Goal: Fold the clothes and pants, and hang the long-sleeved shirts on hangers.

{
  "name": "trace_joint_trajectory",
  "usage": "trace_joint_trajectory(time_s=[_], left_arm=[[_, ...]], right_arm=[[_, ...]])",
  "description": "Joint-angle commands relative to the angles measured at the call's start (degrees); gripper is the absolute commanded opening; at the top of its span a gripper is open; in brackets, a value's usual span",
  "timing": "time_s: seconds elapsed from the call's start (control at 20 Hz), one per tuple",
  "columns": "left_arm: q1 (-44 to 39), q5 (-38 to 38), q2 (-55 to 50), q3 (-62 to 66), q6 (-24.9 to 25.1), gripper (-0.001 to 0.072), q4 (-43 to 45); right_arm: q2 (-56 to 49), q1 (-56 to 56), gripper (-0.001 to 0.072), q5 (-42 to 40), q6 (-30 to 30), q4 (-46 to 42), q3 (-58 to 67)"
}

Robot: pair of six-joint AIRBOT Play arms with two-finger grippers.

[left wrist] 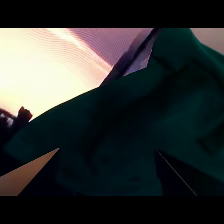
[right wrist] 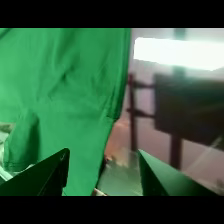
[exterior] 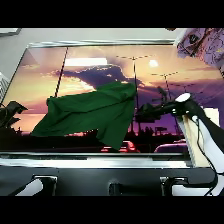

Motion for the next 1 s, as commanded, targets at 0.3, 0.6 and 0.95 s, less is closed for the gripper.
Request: trace_joint_trajectory(time_s=[0.3,0.6,0.95], left_arm=[[2.8,-6.27,0.31,-1.03,1.25,0.0683,1.53],[17.25,-5.86,0.17,-9.94,14.64,0.0683,-7.3],[19.98,1.31,-7.32,-17.62,26.38,0.0683,-12.41]], right_arm=[[-7.43,7.17,0.0386,-8.87,-6.78,13.03,-2.84],[-6.95,7.37,0.0037,-8.83,-8.13,12.52,-2.84],[-2.32,7.37,0.0037,-8.0,-8.09,11.1,-2.84]])
